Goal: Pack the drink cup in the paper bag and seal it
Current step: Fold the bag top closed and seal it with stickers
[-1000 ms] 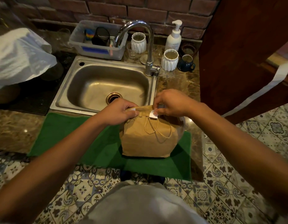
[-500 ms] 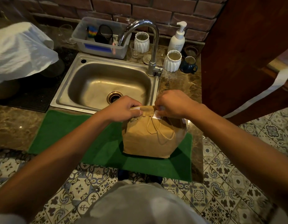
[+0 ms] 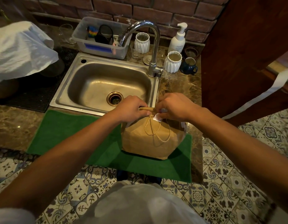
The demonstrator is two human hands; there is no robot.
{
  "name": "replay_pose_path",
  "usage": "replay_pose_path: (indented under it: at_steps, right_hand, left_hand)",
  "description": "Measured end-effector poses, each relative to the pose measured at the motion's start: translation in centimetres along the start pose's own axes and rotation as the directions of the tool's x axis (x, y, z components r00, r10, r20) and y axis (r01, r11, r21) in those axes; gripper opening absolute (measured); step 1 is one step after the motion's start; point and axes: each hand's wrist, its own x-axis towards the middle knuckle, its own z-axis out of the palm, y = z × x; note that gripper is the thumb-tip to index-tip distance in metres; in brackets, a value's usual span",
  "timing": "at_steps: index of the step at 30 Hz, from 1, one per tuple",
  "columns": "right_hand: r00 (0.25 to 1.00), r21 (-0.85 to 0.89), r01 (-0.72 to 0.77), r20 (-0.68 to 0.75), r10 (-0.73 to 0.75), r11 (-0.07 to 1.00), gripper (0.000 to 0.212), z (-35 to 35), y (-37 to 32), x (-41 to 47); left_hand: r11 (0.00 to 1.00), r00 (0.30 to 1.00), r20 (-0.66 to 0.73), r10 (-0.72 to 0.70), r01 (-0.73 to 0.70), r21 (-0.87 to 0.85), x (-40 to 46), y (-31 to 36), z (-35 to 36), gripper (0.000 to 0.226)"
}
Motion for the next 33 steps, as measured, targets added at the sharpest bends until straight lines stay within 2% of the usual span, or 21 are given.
replay_pose_path:
  at_steps: [8, 15, 19, 22, 25, 28, 33]
  right_hand:
    - [0.999, -0.044, 0.015, -0.044, -0.017, 0.999, 0.017, -0.2, -1.3, 0.6]
    - [0.999, -0.099, -0.004, -0.033, 0.0, 0.995, 0.016, -0.3, -1.9, 0.6]
    - [0.999, -0.056, -0.028, -0.039, 0.025, 0.998, 0.015, -0.4, -2.0, 0.4]
    - [0.997, -0.043, -0.069, -0.024, 0.068, 0.997, 0.017, -0.4, -2.1, 0.2]
    - [0.995, -0.062, -0.097, -0.007, 0.097, 0.993, 0.025, -0.2, -2.3, 0.1]
    - [0.99, -0.118, -0.139, -0.042, 0.135, 0.983, 0.027, 0.3, -2.4, 0.0]
    - [0.94, -0.226, -0.333, -0.149, 0.305, 0.915, 0.038, 1.1, -3.6, -0.4]
  left_hand:
    - [0.999, 1.0, -0.031, 0.007, -0.005, 0.037, 0.1, 0.5, 0.2, 0.018]
    - [1.0, 1.0, 0.026, 0.011, -0.011, 0.005, -0.1, 0.8, 0.0, 0.014]
    - [0.999, 0.998, 0.054, 0.028, -0.026, -0.03, -0.4, 0.7, -0.2, 0.026]
    - [1.0, 0.999, 0.035, 0.019, -0.019, 0.013, -0.3, 0.6, 0.0, 0.03]
    - [0.995, 0.999, -0.041, 0.033, -0.029, 0.09, -0.4, 0.9, 0.5, 0.016]
    - [0.995, 0.997, -0.062, 0.048, -0.042, 0.09, -0.5, 0.9, 0.7, 0.012]
    - [0.994, 0.997, -0.067, 0.042, -0.035, 0.1, -0.3, 0.9, 0.5, 0.016]
